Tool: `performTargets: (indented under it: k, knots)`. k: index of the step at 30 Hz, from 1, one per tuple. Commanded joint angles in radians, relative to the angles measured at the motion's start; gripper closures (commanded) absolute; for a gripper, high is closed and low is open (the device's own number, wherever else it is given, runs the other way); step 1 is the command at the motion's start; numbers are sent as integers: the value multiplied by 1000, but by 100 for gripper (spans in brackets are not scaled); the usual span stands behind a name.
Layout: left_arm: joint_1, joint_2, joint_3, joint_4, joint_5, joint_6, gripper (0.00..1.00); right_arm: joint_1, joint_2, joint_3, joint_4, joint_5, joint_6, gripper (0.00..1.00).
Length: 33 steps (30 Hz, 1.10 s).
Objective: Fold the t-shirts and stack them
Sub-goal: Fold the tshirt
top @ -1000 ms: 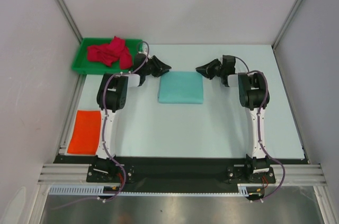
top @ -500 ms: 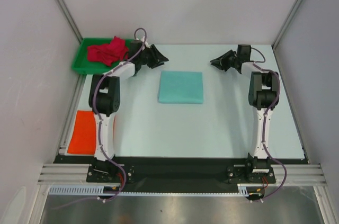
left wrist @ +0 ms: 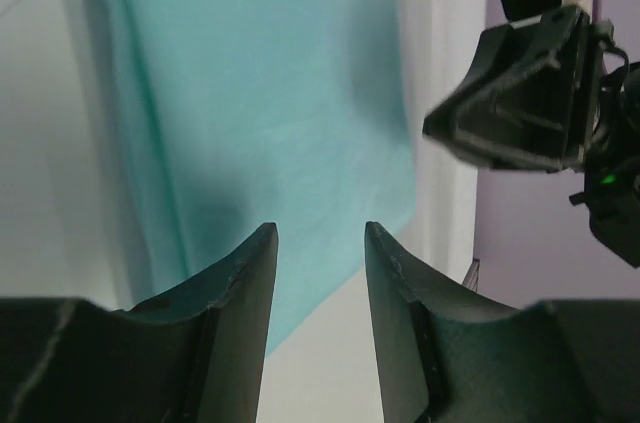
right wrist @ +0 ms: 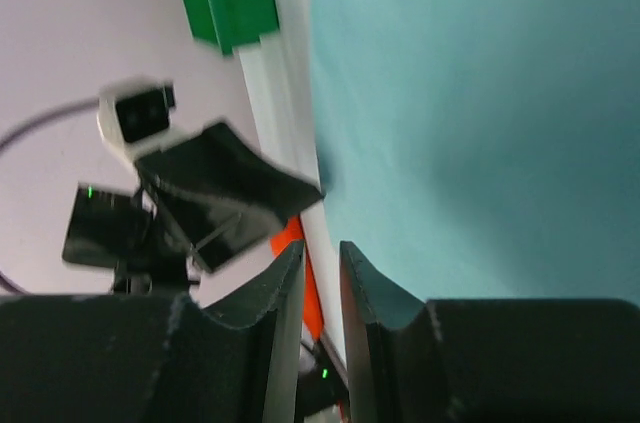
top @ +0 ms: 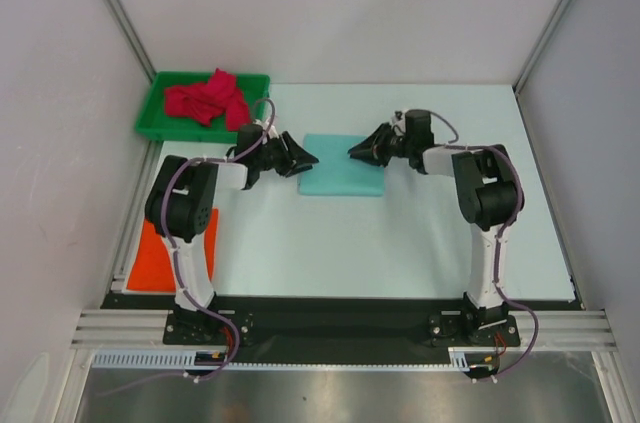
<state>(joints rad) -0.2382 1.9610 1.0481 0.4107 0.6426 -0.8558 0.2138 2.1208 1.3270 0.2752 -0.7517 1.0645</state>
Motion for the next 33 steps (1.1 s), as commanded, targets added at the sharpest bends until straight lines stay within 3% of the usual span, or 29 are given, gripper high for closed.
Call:
performTargets:
  k: [1,5,9,16,20,24,27,33]
  knots:
    - [-1,58,10,126,74,-2,55,24,31,-119,238,-84,51,74]
    - [8,124,38,47,78,35,57,-17,50,-210,262,-136,5,75]
    - [11,50,82,-210,6,213,56,-85,2,-239,129,-146,-106,75]
    - [-18,-111,82,-268,9,218,54,-70,-119,-124,-142,-129,-247,75]
    - [-56,-116,23,-147,29,108,53,10,-118,-114,-75,-110,-163,75]
    - [-70,-41,-62,35,60,-1,55,81,-52,-175,132,-113,-31,75]
    - [-66,25,-65,22,69,18,55,82,-18,-225,246,-120,28,75]
    - [-4,20,-99,-59,66,90,56,10,2,-321,222,-155,-47,75]
